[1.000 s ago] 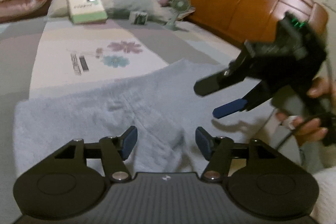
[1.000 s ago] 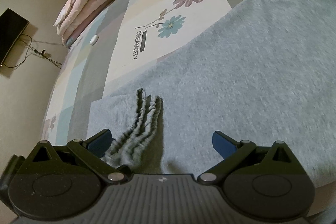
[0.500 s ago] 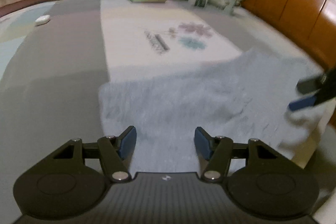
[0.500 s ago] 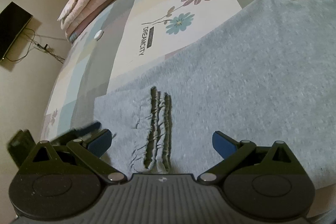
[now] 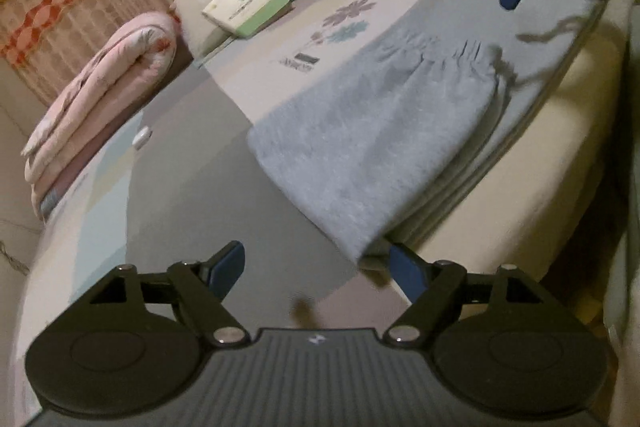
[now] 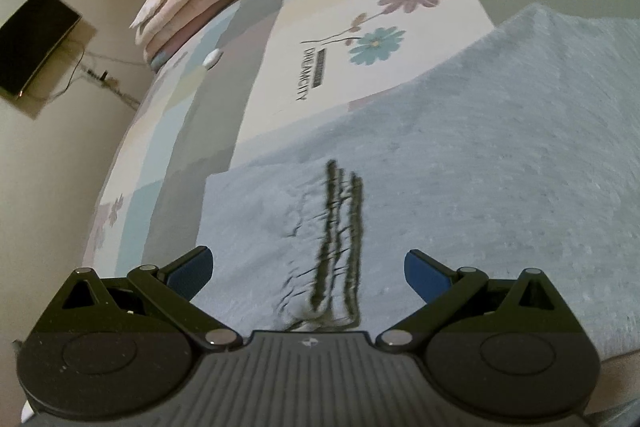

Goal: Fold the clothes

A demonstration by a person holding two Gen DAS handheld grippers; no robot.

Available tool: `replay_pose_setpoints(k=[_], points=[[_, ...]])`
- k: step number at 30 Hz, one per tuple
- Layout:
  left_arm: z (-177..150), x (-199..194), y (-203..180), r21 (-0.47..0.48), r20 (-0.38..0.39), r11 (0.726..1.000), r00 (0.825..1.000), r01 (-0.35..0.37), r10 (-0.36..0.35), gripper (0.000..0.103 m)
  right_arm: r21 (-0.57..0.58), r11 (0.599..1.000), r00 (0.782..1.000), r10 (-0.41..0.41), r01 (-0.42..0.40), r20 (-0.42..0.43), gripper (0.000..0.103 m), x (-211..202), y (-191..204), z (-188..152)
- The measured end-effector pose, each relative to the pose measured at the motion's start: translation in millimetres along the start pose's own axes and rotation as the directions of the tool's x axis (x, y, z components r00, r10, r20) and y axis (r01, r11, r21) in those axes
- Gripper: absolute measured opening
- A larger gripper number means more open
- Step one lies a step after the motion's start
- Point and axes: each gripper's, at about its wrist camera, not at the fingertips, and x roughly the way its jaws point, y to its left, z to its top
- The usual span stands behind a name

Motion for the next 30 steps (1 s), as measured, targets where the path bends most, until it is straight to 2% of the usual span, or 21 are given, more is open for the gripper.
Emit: replay_pose_setpoints(k=[4, 11, 15, 18, 21, 24, 28, 30], points=[[2, 5, -3, 0.013, 0.019, 0.999, 0.999, -0.033, 0.033, 0.081, -0.025, 1.0, 1.0, -0.006, 0.006, -0.003, 0.103, 0, 7, -1], [8, 9, -22, 0.167, 0.071, 0.979, 0.992, -0.113, 0.102, 0.081, -0.009, 1.0, 1.0, -0.014, 0.014, -0.021, 0.103, 7, 4, -1], [12, 14, -35, 0.245, 0.122, 0.955, 0.982, -0.167, 0.141, 0.081, -0.01, 1.0, 1.0, -0.015, 0.014, -0.025, 0.103, 9, 5, -3], [14, 18, -38, 0.269, 0.103, 0.945, 0.981, -0.187, 0.165, 0.081, -0.01, 1.0, 1.0, -0.015, 0.015, -0.028, 0.103, 10, 5, -3], [3, 18, -33, 0.274, 0.064, 0.938, 0.977, -0.214, 0.204, 0.081, -0.013, 1.0, 0.999, -0.014, 0.014, -0.031, 0.103, 10, 5, -4], [-3, 11, -27, 0.225, 0.061, 0.955, 0.981, -0.194, 0.185, 0.081, -0.01, 1.0, 0.999, -0.01, 0.009, -0.035, 0.103, 12, 4, -4], [-4, -1, -25, 0.271, 0.043, 0.955, 0.992, -0.122, 0.115, 0.081, -0.01, 1.0, 0.999, -0.012, 0.011, -0.043, 0.103, 14, 3, -4], [-2, -11, -15, 0.264, 0.039, 0.961, 0.996, -0.083, 0.075, 0.082, -0.015, 1.0, 0.999, -0.008, 0.008, -0.039, 0.103, 13, 4, -5]])
